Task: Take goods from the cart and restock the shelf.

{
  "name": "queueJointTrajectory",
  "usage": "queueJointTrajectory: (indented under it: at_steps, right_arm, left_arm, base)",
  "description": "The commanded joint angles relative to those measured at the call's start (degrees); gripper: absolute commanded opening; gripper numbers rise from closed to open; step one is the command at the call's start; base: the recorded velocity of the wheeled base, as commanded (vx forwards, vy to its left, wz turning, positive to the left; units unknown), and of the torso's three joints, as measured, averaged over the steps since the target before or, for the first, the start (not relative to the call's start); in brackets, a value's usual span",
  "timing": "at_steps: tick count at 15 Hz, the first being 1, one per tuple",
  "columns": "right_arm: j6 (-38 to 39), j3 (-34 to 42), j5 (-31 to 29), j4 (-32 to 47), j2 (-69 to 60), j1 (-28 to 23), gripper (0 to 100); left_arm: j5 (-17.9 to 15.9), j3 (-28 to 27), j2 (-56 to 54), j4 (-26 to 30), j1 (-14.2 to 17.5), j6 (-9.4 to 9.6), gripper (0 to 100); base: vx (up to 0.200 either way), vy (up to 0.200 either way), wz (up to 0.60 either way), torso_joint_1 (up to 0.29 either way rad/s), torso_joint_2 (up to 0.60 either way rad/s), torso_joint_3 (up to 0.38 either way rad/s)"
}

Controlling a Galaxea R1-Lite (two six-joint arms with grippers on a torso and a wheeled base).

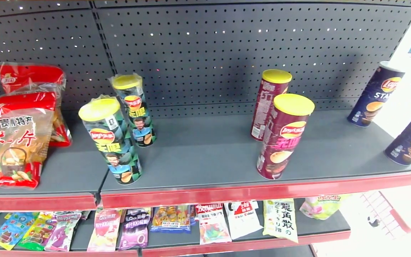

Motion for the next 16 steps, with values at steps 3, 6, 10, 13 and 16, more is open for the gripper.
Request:
queueJointTrajectory:
  at_steps: [3,6,10,13,16]
  right_arm:
    - [2.25,-0.11,-0.03,-0.26,0.04,0.00,100]
    - [2.69,-0.02,-0.21,-0.44,0.04,0.00,100]
    - [2.69,-0.02,-0.03,-0.44,0.04,0.08,100]
    - [2.69,-0.02,-0.12,-0.44,0.04,0.00,100]
    - [2.69,0.07,-0.12,-0.44,0.04,0.00,100]
  left_arm:
    - [0.00,0.01,0.07,-0.01,0.03,0.01,100]
    - [0.00,0.01,0.07,-0.01,0.03,0.01,100]
    - [0.00,0.01,0.07,-0.01,0.03,0.01,100]
    - [0.00,0.01,0.07,-0.01,0.03,0.01,100]
    - [0.00,0.01,0.07,-0.01,-0.06,0.01,100]
  base:
    - [0.000,-0.200,0.00,0.005,0.00,0.004]
    - [0.000,-0.200,0.00,0.004,0.00,0.002]
    - [0.000,-0.100,0.00,-0.001,0.00,0.000]
    - [0.000,0.000,0.00,0.000,0.00,0.000]
    - [0.000,0.000,0.00,0.000,0.00,0.000]
